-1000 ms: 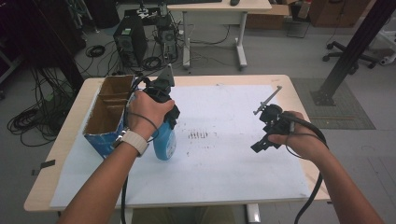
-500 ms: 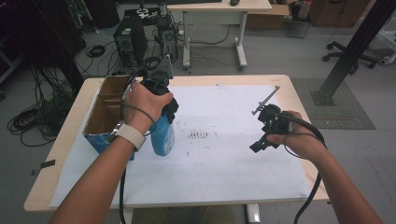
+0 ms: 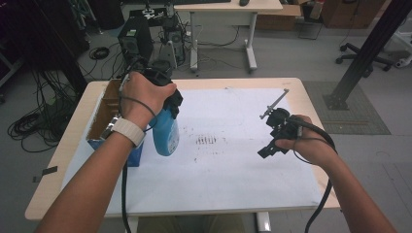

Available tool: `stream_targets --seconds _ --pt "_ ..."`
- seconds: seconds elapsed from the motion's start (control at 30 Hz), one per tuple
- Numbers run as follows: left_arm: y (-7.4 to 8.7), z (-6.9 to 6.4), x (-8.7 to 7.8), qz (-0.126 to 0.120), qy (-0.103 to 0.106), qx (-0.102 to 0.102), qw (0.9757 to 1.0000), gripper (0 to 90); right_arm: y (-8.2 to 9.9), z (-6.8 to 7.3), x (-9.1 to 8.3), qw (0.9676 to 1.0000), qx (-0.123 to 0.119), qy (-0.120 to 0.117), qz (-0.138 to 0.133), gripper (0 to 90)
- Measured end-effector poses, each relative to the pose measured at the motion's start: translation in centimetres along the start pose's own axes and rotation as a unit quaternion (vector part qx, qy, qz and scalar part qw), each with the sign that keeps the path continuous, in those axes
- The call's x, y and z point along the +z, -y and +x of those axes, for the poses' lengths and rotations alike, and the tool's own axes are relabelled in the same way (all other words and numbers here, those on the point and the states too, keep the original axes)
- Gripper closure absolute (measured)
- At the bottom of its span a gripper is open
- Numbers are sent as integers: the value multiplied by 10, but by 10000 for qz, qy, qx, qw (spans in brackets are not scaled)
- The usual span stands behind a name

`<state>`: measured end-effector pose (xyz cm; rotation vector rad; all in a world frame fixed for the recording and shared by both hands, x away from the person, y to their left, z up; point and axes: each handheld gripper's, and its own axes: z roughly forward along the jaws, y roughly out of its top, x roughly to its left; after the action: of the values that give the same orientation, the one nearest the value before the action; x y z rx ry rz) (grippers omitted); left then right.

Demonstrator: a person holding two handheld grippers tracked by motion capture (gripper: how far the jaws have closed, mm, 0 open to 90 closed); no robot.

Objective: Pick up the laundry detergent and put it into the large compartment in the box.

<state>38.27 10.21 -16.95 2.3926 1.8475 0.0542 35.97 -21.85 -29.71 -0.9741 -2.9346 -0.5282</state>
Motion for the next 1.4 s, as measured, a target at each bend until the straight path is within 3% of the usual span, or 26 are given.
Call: stream_targets --seconds 0.7,1.4 --pt "-3 11 -41 -211 12 -120 9997 374 -1 -3 2 10000 43 -37 -12 91" --pt "-4 29 -81 -405 42 -249 9989 374 2 -8 1 9999 99 -28 3 91"
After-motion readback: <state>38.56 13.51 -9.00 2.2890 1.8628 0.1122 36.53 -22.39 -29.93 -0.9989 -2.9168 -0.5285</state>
